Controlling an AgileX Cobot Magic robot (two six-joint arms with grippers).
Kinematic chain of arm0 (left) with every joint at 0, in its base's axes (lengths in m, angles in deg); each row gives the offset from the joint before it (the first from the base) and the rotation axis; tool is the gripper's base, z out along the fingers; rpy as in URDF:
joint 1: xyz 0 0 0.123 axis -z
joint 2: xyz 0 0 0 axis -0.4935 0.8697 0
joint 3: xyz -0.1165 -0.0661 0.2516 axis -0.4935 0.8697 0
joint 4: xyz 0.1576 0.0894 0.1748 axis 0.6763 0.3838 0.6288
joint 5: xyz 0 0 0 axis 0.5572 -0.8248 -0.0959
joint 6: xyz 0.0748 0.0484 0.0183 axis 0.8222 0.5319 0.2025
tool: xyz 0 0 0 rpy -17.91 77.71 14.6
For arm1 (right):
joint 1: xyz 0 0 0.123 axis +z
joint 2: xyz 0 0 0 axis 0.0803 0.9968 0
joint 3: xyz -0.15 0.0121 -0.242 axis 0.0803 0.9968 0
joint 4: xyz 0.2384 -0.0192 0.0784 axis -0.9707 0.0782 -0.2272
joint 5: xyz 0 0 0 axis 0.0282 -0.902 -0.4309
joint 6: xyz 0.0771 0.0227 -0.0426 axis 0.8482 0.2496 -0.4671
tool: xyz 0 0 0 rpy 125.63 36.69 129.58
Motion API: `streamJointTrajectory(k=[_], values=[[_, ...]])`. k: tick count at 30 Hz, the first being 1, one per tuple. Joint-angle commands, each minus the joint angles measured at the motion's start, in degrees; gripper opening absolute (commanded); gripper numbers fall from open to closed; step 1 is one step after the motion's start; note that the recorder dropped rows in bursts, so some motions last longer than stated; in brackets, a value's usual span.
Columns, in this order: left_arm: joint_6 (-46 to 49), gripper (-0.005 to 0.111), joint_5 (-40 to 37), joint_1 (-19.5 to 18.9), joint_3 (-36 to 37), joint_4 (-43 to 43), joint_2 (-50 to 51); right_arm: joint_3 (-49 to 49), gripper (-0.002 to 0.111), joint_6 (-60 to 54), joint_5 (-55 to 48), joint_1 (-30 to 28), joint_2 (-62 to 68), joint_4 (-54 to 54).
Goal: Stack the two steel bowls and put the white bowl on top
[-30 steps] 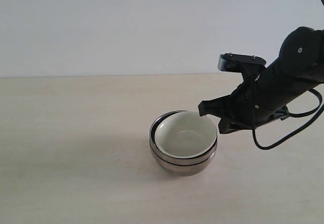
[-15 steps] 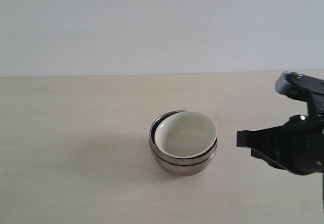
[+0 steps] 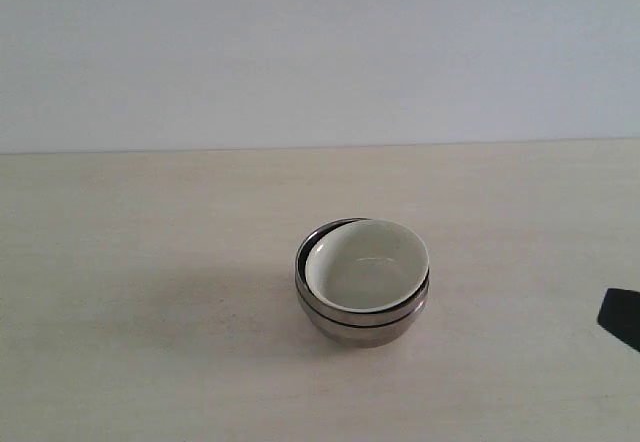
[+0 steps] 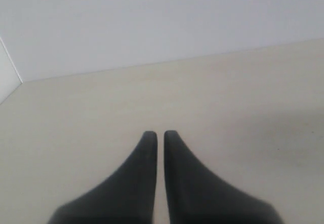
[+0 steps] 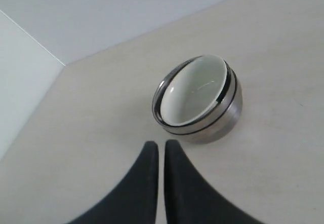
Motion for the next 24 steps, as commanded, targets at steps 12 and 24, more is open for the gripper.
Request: streamJointTrajectory(k=[12,24], values=[[-0.56,0.004,0.40,-0.17,0.20,-0.39,-0.22,0.23,0.000,-1.86,-0.48,0.08,-4.92,2.47],[-0.56,0.004,0.40,-0.17,0.20,-0.39,-0.22,11.39,0.000,-6.02,10.76,-6.19,-13.38,4.69]])
